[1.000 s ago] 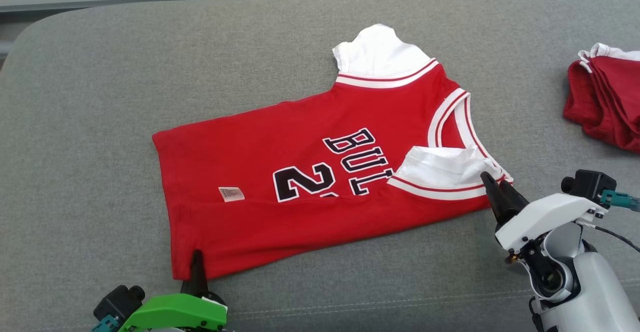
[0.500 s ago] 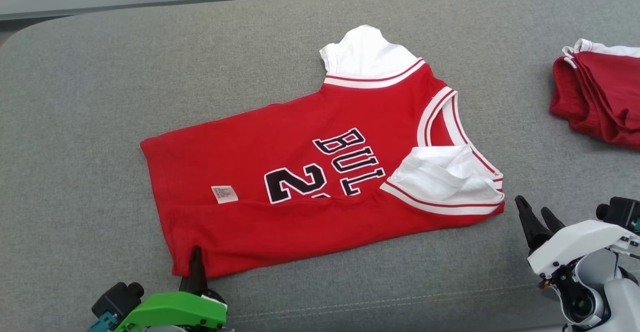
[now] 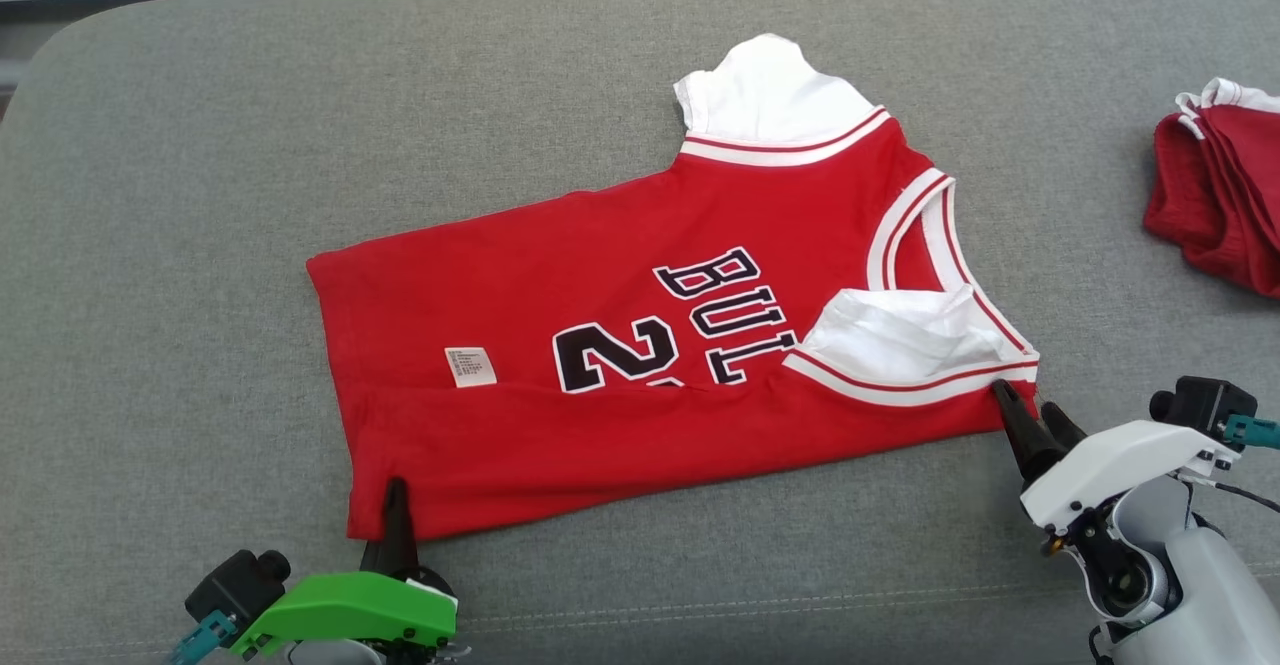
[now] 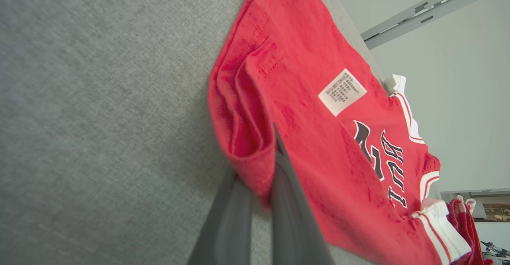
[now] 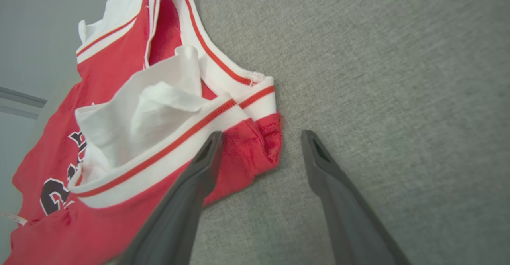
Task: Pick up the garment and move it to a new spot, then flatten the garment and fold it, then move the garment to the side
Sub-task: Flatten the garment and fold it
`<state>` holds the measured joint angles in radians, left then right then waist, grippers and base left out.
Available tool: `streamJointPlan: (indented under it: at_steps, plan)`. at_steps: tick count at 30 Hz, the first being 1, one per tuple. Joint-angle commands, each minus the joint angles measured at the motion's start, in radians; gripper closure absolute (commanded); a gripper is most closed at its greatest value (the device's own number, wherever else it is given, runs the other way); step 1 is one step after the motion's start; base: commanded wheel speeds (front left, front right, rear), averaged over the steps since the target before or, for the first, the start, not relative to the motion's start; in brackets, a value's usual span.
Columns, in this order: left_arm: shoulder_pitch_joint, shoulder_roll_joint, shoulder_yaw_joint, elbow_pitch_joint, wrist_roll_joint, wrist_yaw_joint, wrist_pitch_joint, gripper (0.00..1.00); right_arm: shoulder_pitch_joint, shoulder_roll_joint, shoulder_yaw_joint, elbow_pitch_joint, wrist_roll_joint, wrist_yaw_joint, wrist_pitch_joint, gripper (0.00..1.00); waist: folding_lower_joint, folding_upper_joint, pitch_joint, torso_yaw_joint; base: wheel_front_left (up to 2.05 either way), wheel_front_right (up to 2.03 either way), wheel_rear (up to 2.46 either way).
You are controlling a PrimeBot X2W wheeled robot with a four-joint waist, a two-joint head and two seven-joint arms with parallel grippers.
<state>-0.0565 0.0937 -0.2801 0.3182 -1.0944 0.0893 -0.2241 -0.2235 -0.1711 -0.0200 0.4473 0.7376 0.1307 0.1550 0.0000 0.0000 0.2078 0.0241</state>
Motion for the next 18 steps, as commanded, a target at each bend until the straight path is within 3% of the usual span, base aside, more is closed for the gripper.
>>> streamJointPlan:
  at_steps: [1, 2, 3, 8, 9, 18]
  plan:
    - [-0.017, 0.007, 0.005, -0.004, 0.006, 0.004, -0.003, 1.00, -0.032, 0.005, 0.017, 0.030, 0.029, 0.000, -0.007, 0.10, 0.0000, 0.0000, 0.003, 0.002, 0.00, 0.00, 0.00]
    - [-0.017, 0.007, 0.005, -0.004, 0.006, 0.004, -0.003, 1.00, -0.032, 0.005, 0.017, 0.030, 0.029, 0.000, -0.007, 0.10, 0.0000, 0.0000, 0.003, 0.002, 0.00, 0.00, 0.00]
    - [-0.018, 0.008, 0.006, -0.005, 0.006, 0.005, -0.003, 1.00, -0.043, 0.006, 0.025, 0.040, 0.041, 0.000, -0.010, 0.48, 0.0000, 0.0000, 0.005, 0.001, 0.00, 0.00, 0.00]
    - [-0.023, 0.009, 0.005, -0.003, 0.007, 0.006, -0.004, 1.00, -0.087, -0.003, 0.070, 0.106, 0.089, 0.000, -0.025, 0.96, 0.0000, 0.0000, 0.006, 0.000, 0.00, 0.00, 0.00]
    - [-0.023, 0.009, 0.005, -0.002, 0.008, 0.005, -0.004, 1.00, -0.093, -0.005, 0.078, 0.114, 0.101, 0.000, -0.033, 1.00, 0.0000, 0.0000, 0.006, -0.001, 0.00, 0.00, 0.00]
    - [-0.022, 0.016, 0.010, -0.012, 0.017, -0.012, -0.014, 1.00, -0.076, -0.059, 0.118, 0.082, 0.190, 0.000, -0.102, 1.00, 0.0000, 0.0000, -0.009, -0.022, 0.00, 0.00, 0.00]
